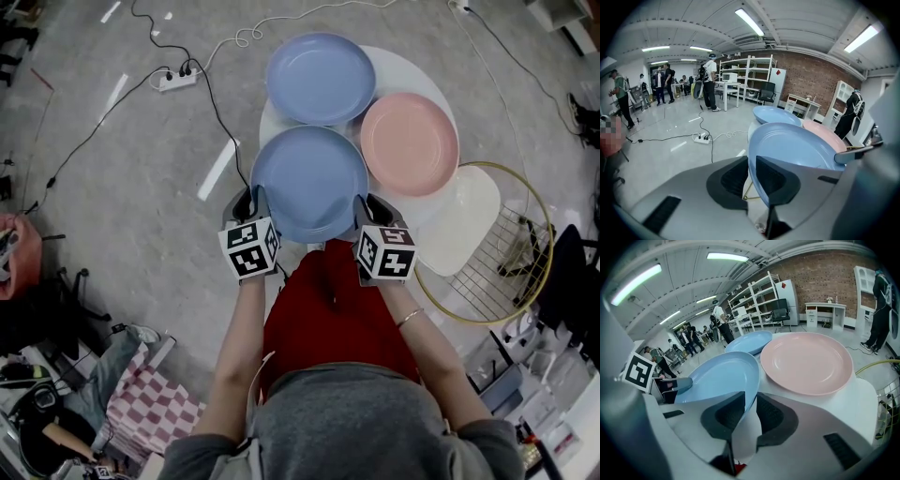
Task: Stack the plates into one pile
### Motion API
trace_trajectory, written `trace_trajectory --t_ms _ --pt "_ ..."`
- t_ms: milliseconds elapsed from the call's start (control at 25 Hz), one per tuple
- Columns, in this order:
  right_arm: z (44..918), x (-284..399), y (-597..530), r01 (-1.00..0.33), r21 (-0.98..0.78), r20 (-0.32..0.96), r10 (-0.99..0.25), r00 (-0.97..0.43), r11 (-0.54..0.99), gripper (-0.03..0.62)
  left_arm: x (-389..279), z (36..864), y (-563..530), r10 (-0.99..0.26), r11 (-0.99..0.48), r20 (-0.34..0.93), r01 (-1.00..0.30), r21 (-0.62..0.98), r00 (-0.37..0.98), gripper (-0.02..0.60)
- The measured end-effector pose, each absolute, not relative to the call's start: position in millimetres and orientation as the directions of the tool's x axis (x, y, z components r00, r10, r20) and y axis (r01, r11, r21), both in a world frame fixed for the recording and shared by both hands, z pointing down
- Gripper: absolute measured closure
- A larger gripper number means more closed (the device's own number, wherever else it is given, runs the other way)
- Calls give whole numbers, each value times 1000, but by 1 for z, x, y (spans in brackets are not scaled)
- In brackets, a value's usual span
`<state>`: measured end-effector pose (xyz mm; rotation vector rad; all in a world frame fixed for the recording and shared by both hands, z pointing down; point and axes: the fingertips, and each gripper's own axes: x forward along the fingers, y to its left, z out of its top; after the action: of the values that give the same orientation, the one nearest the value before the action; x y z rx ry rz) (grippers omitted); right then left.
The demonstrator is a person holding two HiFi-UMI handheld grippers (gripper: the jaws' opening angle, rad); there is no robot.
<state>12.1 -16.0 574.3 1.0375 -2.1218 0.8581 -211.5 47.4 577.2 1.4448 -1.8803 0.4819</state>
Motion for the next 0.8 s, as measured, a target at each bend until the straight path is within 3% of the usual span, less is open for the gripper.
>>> trace_trajectory --t_ms 400,800 --pt "536 20 -7 -847 -283 697 -509 -504 451 503 -208 535 43 -734 298 666 -944 144 -130 526" --pt "508 80 -37 -917 -240 659 -640 -395 318 503 -153 511 -18 -786 123 618 -982 146 -6 528"
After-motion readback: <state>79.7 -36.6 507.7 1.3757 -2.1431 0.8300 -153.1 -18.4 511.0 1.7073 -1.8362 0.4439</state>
